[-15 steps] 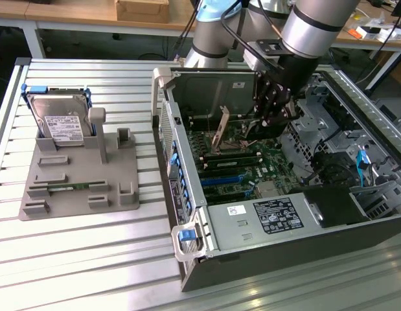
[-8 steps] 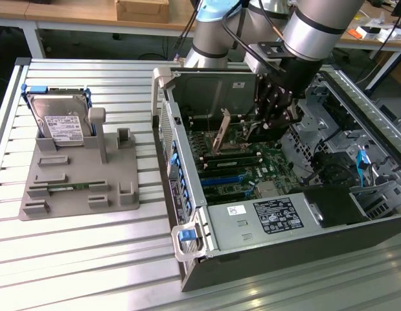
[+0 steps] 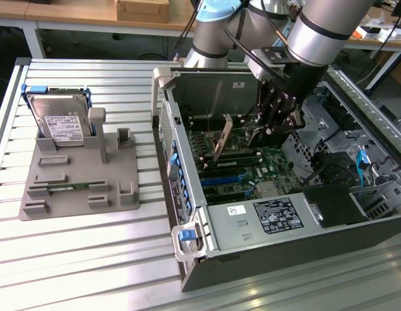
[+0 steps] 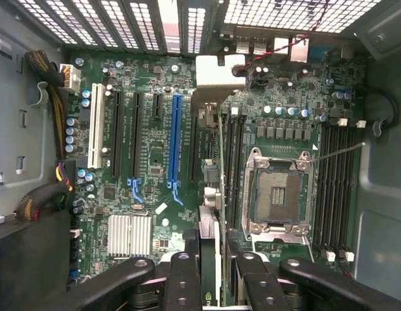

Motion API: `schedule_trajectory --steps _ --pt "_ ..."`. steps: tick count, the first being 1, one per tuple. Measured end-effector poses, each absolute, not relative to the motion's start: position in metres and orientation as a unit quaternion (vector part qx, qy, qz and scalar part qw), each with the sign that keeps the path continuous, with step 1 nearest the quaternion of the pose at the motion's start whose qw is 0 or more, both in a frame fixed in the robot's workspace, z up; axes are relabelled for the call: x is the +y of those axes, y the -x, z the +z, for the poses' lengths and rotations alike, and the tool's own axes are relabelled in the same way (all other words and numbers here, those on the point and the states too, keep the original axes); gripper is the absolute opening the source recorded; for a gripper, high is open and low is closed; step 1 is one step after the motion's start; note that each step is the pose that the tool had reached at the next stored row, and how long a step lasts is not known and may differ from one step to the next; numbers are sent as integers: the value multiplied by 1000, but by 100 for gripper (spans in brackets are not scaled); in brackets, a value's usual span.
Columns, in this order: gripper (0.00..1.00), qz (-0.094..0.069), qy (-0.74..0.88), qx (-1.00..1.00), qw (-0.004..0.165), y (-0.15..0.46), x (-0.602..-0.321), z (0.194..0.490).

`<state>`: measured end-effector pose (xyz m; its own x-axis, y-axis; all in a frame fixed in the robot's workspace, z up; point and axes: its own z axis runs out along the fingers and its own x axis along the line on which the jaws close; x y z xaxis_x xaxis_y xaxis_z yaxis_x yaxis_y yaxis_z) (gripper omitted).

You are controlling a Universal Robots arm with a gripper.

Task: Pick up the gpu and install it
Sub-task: 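Insert the gpu into the slot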

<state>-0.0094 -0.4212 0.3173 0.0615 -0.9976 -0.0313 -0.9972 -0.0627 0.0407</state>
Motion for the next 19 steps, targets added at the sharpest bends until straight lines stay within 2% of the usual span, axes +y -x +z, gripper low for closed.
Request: schedule_trajectory --steps 19 --pt "27 -25 -729 -685 4 14 -429 317"
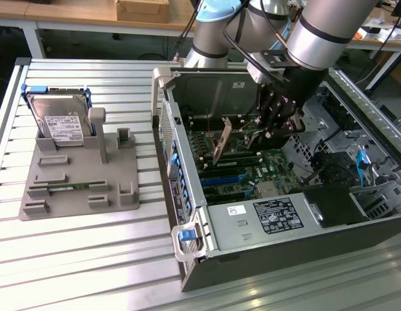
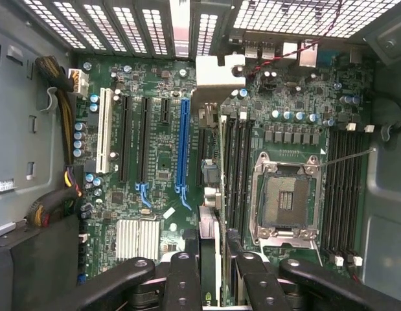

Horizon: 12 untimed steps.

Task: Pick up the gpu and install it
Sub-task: 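Insert the gpu into the slot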

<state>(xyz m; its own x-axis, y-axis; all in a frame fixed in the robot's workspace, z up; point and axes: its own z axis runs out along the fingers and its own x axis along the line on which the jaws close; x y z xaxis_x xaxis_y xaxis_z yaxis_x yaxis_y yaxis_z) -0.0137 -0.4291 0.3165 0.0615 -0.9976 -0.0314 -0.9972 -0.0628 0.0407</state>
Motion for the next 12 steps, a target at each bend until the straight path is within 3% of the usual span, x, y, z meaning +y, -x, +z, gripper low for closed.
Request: schedule_trajectory --steps 12 --pt "27 -25 -729 -685 4 24 -432 315"
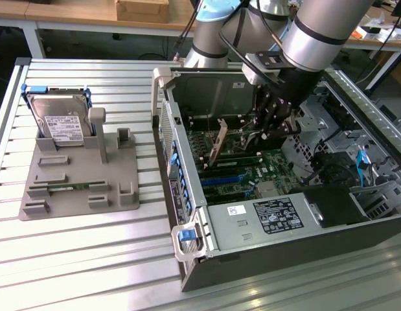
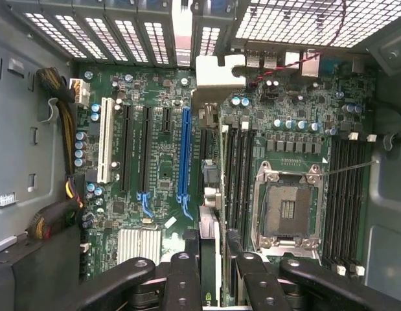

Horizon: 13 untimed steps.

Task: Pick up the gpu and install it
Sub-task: 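Insert the gpu into the slot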

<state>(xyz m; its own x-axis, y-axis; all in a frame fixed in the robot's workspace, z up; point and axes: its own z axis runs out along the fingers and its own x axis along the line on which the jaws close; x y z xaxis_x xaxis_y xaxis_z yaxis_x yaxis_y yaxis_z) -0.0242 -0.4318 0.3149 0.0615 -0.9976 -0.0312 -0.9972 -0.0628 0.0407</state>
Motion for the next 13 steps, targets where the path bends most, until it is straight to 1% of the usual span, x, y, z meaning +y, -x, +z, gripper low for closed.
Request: schedule_trajectory --steps 13 --pt "27 -25 -710 -703 4 42 -436 299"
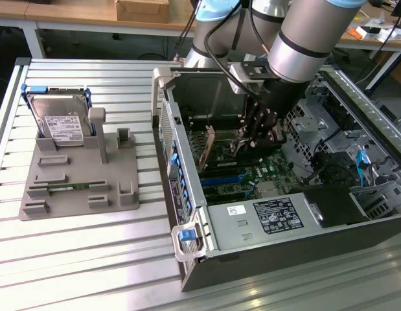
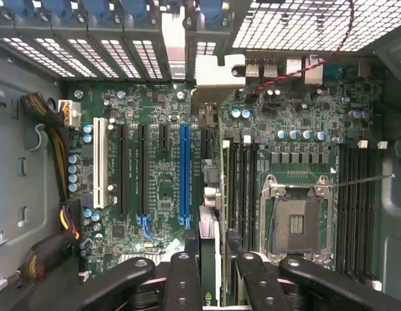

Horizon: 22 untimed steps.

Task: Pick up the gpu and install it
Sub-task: 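Insert the gpu into the slot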

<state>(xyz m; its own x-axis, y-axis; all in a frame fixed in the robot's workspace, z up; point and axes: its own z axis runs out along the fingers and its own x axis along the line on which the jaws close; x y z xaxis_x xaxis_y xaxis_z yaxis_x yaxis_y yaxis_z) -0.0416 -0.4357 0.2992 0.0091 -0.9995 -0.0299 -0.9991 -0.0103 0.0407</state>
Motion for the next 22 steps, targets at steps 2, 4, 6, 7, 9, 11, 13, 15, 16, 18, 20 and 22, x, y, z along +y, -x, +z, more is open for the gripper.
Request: schedule_trajectory --steps 2,4,6,7,9,11,13,15,16,18,20,22 --pt "27 -25 -710 -703 4 47 -438 299" --pt "27 -25 -710 -703 4 52 -442 298" --pt "27 -24 -710 -704 5 55 -445 294" --pt "27 -21 -710 -704 7 55 -445 293" --pt "27 -15 -708 -706 14 55 -445 291" --pt "27 -15 -708 -706 14 57 -445 289" --pt "27 -15 -707 -707 14 61 -445 287" --pt "27 -15 -707 -707 14 64 -445 284" --pt "27 -15 -707 -707 14 66 -446 283" --pt "27 -15 -707 -707 14 69 -446 281" --pt "27 -15 -707 -707 14 72 -446 278" --pt "27 -15 -707 -707 14 74 -447 276"
